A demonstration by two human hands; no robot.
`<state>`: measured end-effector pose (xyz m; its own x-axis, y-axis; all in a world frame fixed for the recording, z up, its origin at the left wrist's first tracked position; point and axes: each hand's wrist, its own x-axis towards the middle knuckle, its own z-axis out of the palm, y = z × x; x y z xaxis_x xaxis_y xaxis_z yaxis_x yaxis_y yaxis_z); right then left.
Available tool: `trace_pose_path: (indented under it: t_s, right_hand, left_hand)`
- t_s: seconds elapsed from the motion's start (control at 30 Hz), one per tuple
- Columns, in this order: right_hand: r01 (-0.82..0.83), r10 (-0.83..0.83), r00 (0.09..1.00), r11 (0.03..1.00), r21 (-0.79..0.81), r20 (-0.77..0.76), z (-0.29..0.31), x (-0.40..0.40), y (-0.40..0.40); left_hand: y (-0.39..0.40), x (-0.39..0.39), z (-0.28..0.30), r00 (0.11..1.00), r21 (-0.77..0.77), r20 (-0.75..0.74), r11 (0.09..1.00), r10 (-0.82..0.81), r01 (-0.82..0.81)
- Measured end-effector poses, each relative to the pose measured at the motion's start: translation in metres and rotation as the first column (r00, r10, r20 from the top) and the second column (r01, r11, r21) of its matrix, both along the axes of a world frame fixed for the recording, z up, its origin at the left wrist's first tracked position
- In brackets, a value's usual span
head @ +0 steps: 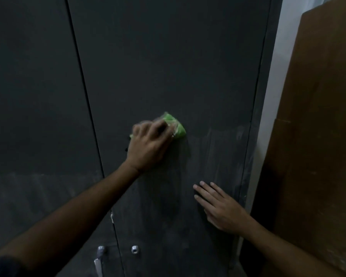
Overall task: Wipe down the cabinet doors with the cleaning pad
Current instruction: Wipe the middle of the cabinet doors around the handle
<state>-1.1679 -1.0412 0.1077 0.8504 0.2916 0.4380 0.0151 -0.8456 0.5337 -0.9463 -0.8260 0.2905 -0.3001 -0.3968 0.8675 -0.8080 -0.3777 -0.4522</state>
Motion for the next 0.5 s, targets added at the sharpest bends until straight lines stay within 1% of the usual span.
trace_pose_path:
  t_s: [0.03,0.07,0.1,0.13,0.17,0.2,0.23,0.27,0.3,0.33,0.37,0.4,0.43,0.47,0.5]
  right_hand:
    - [-0.003,0.003,1.000,1.000,0.001,0.001,0.001,0.000,-0.001]
    - [-0.008,0.008,1.000,1.000,-0.001,0.003,0.002,-0.001,-0.002]
    - [-0.011,0.011,1.000,1.000,-0.007,0.005,0.004,-0.001,-0.002]
    - [-0.011,0.011,1.000,1.000,-0.013,0.001,0.005,0.000,-0.002]
    - [-0.011,0.011,1.000,1.000,-0.017,-0.004,0.006,-0.001,-0.002]
    - [-0.014,0.014,1.000,1.000,-0.017,-0.004,0.006,-0.001,-0.001]
    - [-0.017,0.017,1.000,1.000,-0.011,0.004,0.005,-0.002,-0.002]
    - [-0.017,0.017,1.000,1.000,-0.003,0.009,0.003,-0.004,-0.002]
    - [-0.013,0.013,1.000,1.000,0.005,0.004,0.003,-0.005,0.000]
    - [-0.006,0.006,1.000,1.000,0.009,-0.011,0.004,-0.005,0.001]
    - [-0.002,0.002,1.000,1.000,0.014,-0.024,0.005,-0.005,0.002]
    - [-0.001,0.001,0.999,1.000,0.022,-0.032,0.008,-0.005,0.001]
    - [-0.001,0.002,0.999,1.000,0.028,-0.037,0.010,-0.006,0.000]
    - [-0.001,0.002,0.999,1.000,0.028,-0.042,0.012,-0.007,-0.001]
    - [-0.003,0.004,0.999,1.000,0.023,-0.048,0.013,-0.007,-0.001]
  left_hand:
    - [-0.004,-0.003,-0.011,0.986,0.170,0.162,0.985,-0.031,0.003]
    - [-0.004,-0.002,-0.015,0.939,0.349,0.327,0.937,-0.102,-0.020]
    - [-0.001,0.001,-0.009,0.888,0.460,0.427,0.887,-0.173,-0.049]
    - [-0.001,0.005,0.001,0.865,0.489,0.464,0.869,-0.191,-0.070]
    - [-0.002,0.006,0.009,0.885,0.443,0.442,0.893,-0.146,-0.074]
    - [-0.005,0.005,0.015,0.940,0.323,0.336,0.945,-0.058,-0.057]
    - [-0.010,0.000,0.016,0.988,0.152,0.150,0.987,0.018,-0.041]
    - [-0.018,-0.008,0.013,0.999,-0.024,-0.037,0.999,0.024,-0.025]
    - [-0.027,-0.018,0.007,0.990,-0.132,-0.144,0.991,0.000,-0.019]
    - [-0.034,-0.029,0.000,0.990,-0.133,-0.141,0.991,-0.008,-0.011]
    - [-0.040,-0.034,-0.008,1.000,-0.010,-0.026,1.000,-0.007,0.007]
    - [-0.043,-0.037,-0.014,0.986,0.197,0.164,0.980,-0.027,-0.006]
    - [-0.040,-0.037,-0.012,0.932,0.375,0.351,0.925,-0.084,-0.058]
    - [-0.036,-0.034,-0.002,0.874,0.457,0.464,0.884,-0.141,-0.100]
    - [-0.037,-0.030,0.008,0.844,0.467,0.512,0.876,-0.160,-0.117]
